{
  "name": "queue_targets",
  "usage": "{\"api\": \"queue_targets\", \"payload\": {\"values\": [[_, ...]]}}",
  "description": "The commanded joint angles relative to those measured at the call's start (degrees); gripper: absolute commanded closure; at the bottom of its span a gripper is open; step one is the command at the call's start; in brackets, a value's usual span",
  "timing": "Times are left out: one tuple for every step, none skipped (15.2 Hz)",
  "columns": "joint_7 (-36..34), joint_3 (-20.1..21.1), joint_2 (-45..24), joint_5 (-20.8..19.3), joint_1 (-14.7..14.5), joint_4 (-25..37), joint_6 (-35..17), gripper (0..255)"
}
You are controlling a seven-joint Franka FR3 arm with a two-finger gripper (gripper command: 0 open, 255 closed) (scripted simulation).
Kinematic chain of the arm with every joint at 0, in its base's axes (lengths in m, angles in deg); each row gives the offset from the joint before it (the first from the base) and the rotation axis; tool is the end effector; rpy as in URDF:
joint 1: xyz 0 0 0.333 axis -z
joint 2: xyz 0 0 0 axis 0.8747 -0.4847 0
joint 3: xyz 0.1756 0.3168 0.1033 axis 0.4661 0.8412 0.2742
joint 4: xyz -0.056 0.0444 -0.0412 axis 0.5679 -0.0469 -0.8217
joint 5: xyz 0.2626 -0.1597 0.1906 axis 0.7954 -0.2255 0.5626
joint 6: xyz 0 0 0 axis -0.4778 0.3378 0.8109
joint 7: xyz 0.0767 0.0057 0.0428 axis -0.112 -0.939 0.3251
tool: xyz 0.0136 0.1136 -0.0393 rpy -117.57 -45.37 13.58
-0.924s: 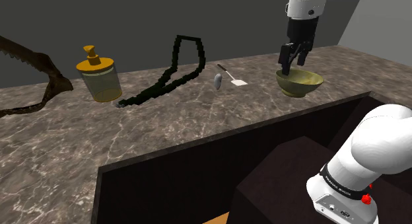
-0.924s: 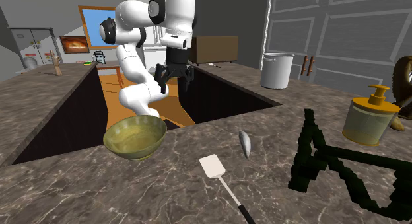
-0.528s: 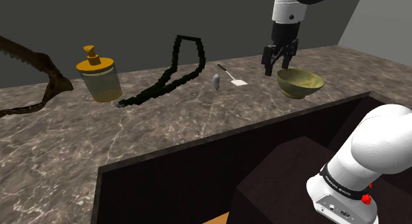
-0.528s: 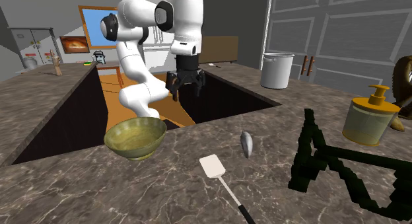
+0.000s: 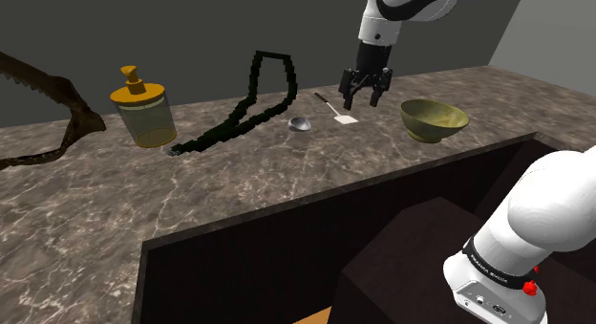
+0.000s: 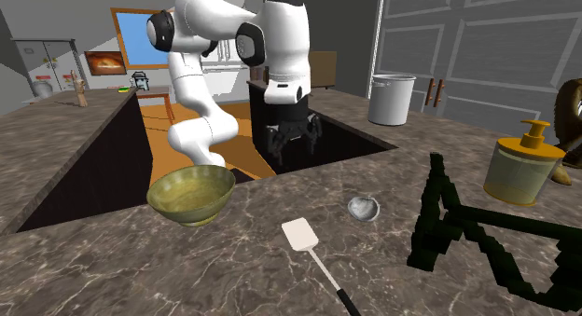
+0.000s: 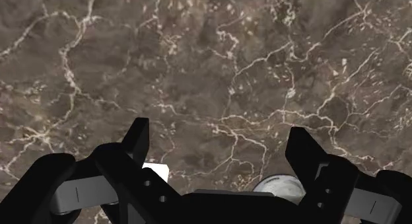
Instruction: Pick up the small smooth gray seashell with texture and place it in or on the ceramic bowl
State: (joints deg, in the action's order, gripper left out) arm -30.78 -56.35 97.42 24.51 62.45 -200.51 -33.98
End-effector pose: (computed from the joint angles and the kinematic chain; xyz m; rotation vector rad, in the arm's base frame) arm 0.3744 0.0196 0.5673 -3.0194 0.3760 0.0335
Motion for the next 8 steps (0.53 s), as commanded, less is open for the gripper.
{"api": "queue_targets", "payload": {"values": [[-1.04,-0.03,-3.75,2.08,-0.20,1.61,-3.34,0],[-1.39,-0.11,-5.60,3.07,-0.25,2.63,-4.69,0],[-1.70,-0.21,-7.44,4.07,-0.31,3.71,-5.99,0],[-1.98,-0.30,-9.29,5.08,-0.37,4.86,-7.23,0],[-2.23,-0.39,-11.15,6.11,-0.43,6.08,-8.41,0],[-2.44,-0.49,-13.00,7.15,-0.48,7.36,-9.53,0],[-2.63,-0.58,-14.86,8.21,-0.53,8.70,-10.59,0],[-2.80,-0.68,-16.73,9.29,-0.57,10.10,-11.59,0]]}}
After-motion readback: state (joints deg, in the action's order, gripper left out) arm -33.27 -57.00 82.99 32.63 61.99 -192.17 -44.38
